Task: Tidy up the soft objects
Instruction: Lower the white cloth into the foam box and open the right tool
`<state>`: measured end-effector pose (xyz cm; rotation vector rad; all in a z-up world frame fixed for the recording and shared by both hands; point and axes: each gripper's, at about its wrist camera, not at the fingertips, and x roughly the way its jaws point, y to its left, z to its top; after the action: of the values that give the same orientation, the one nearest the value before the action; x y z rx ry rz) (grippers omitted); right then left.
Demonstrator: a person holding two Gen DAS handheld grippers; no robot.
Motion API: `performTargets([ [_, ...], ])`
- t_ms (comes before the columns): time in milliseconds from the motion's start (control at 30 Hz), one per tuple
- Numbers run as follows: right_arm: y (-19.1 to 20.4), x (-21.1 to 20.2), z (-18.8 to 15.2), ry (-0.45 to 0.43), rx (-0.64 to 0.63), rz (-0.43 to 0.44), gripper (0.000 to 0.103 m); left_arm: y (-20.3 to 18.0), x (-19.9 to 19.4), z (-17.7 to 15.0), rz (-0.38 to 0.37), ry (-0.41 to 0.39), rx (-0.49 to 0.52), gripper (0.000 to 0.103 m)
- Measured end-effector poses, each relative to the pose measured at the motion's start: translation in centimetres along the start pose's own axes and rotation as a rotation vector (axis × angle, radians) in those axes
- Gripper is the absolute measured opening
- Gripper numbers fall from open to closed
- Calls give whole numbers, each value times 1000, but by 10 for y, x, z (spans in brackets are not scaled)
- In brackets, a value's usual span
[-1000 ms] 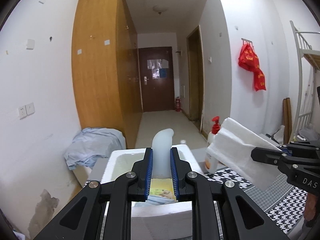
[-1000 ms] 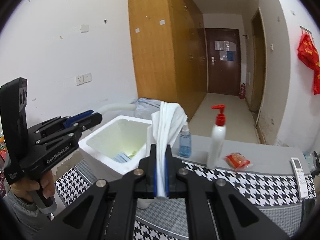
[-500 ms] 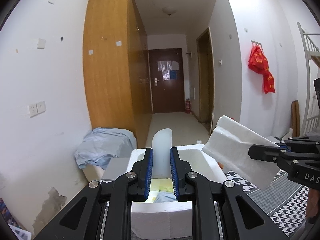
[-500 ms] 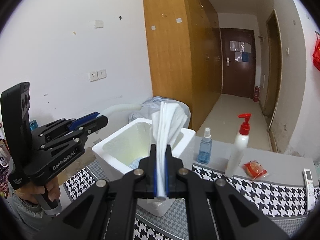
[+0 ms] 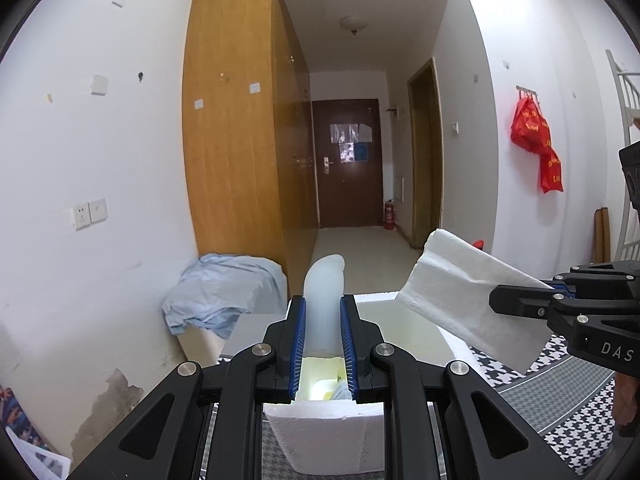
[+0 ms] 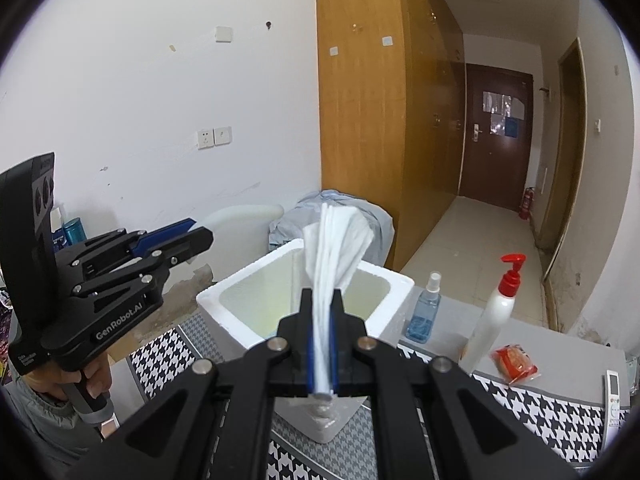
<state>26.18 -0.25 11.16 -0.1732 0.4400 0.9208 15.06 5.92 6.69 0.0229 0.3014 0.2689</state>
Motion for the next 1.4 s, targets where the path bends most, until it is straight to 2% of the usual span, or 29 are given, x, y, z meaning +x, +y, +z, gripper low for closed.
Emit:
performTargets([
  [300, -1, 13, 2, 24, 5, 6, 8, 9, 9, -1, -18, 12, -14, 19],
  [1033, 4, 79, 12, 105, -10, 90, 9, 41, 23, -11, 56, 61, -46, 19],
  [1400, 6, 92, 7, 154, -26, 49, 9, 48, 24, -11, 57, 64, -57, 19],
])
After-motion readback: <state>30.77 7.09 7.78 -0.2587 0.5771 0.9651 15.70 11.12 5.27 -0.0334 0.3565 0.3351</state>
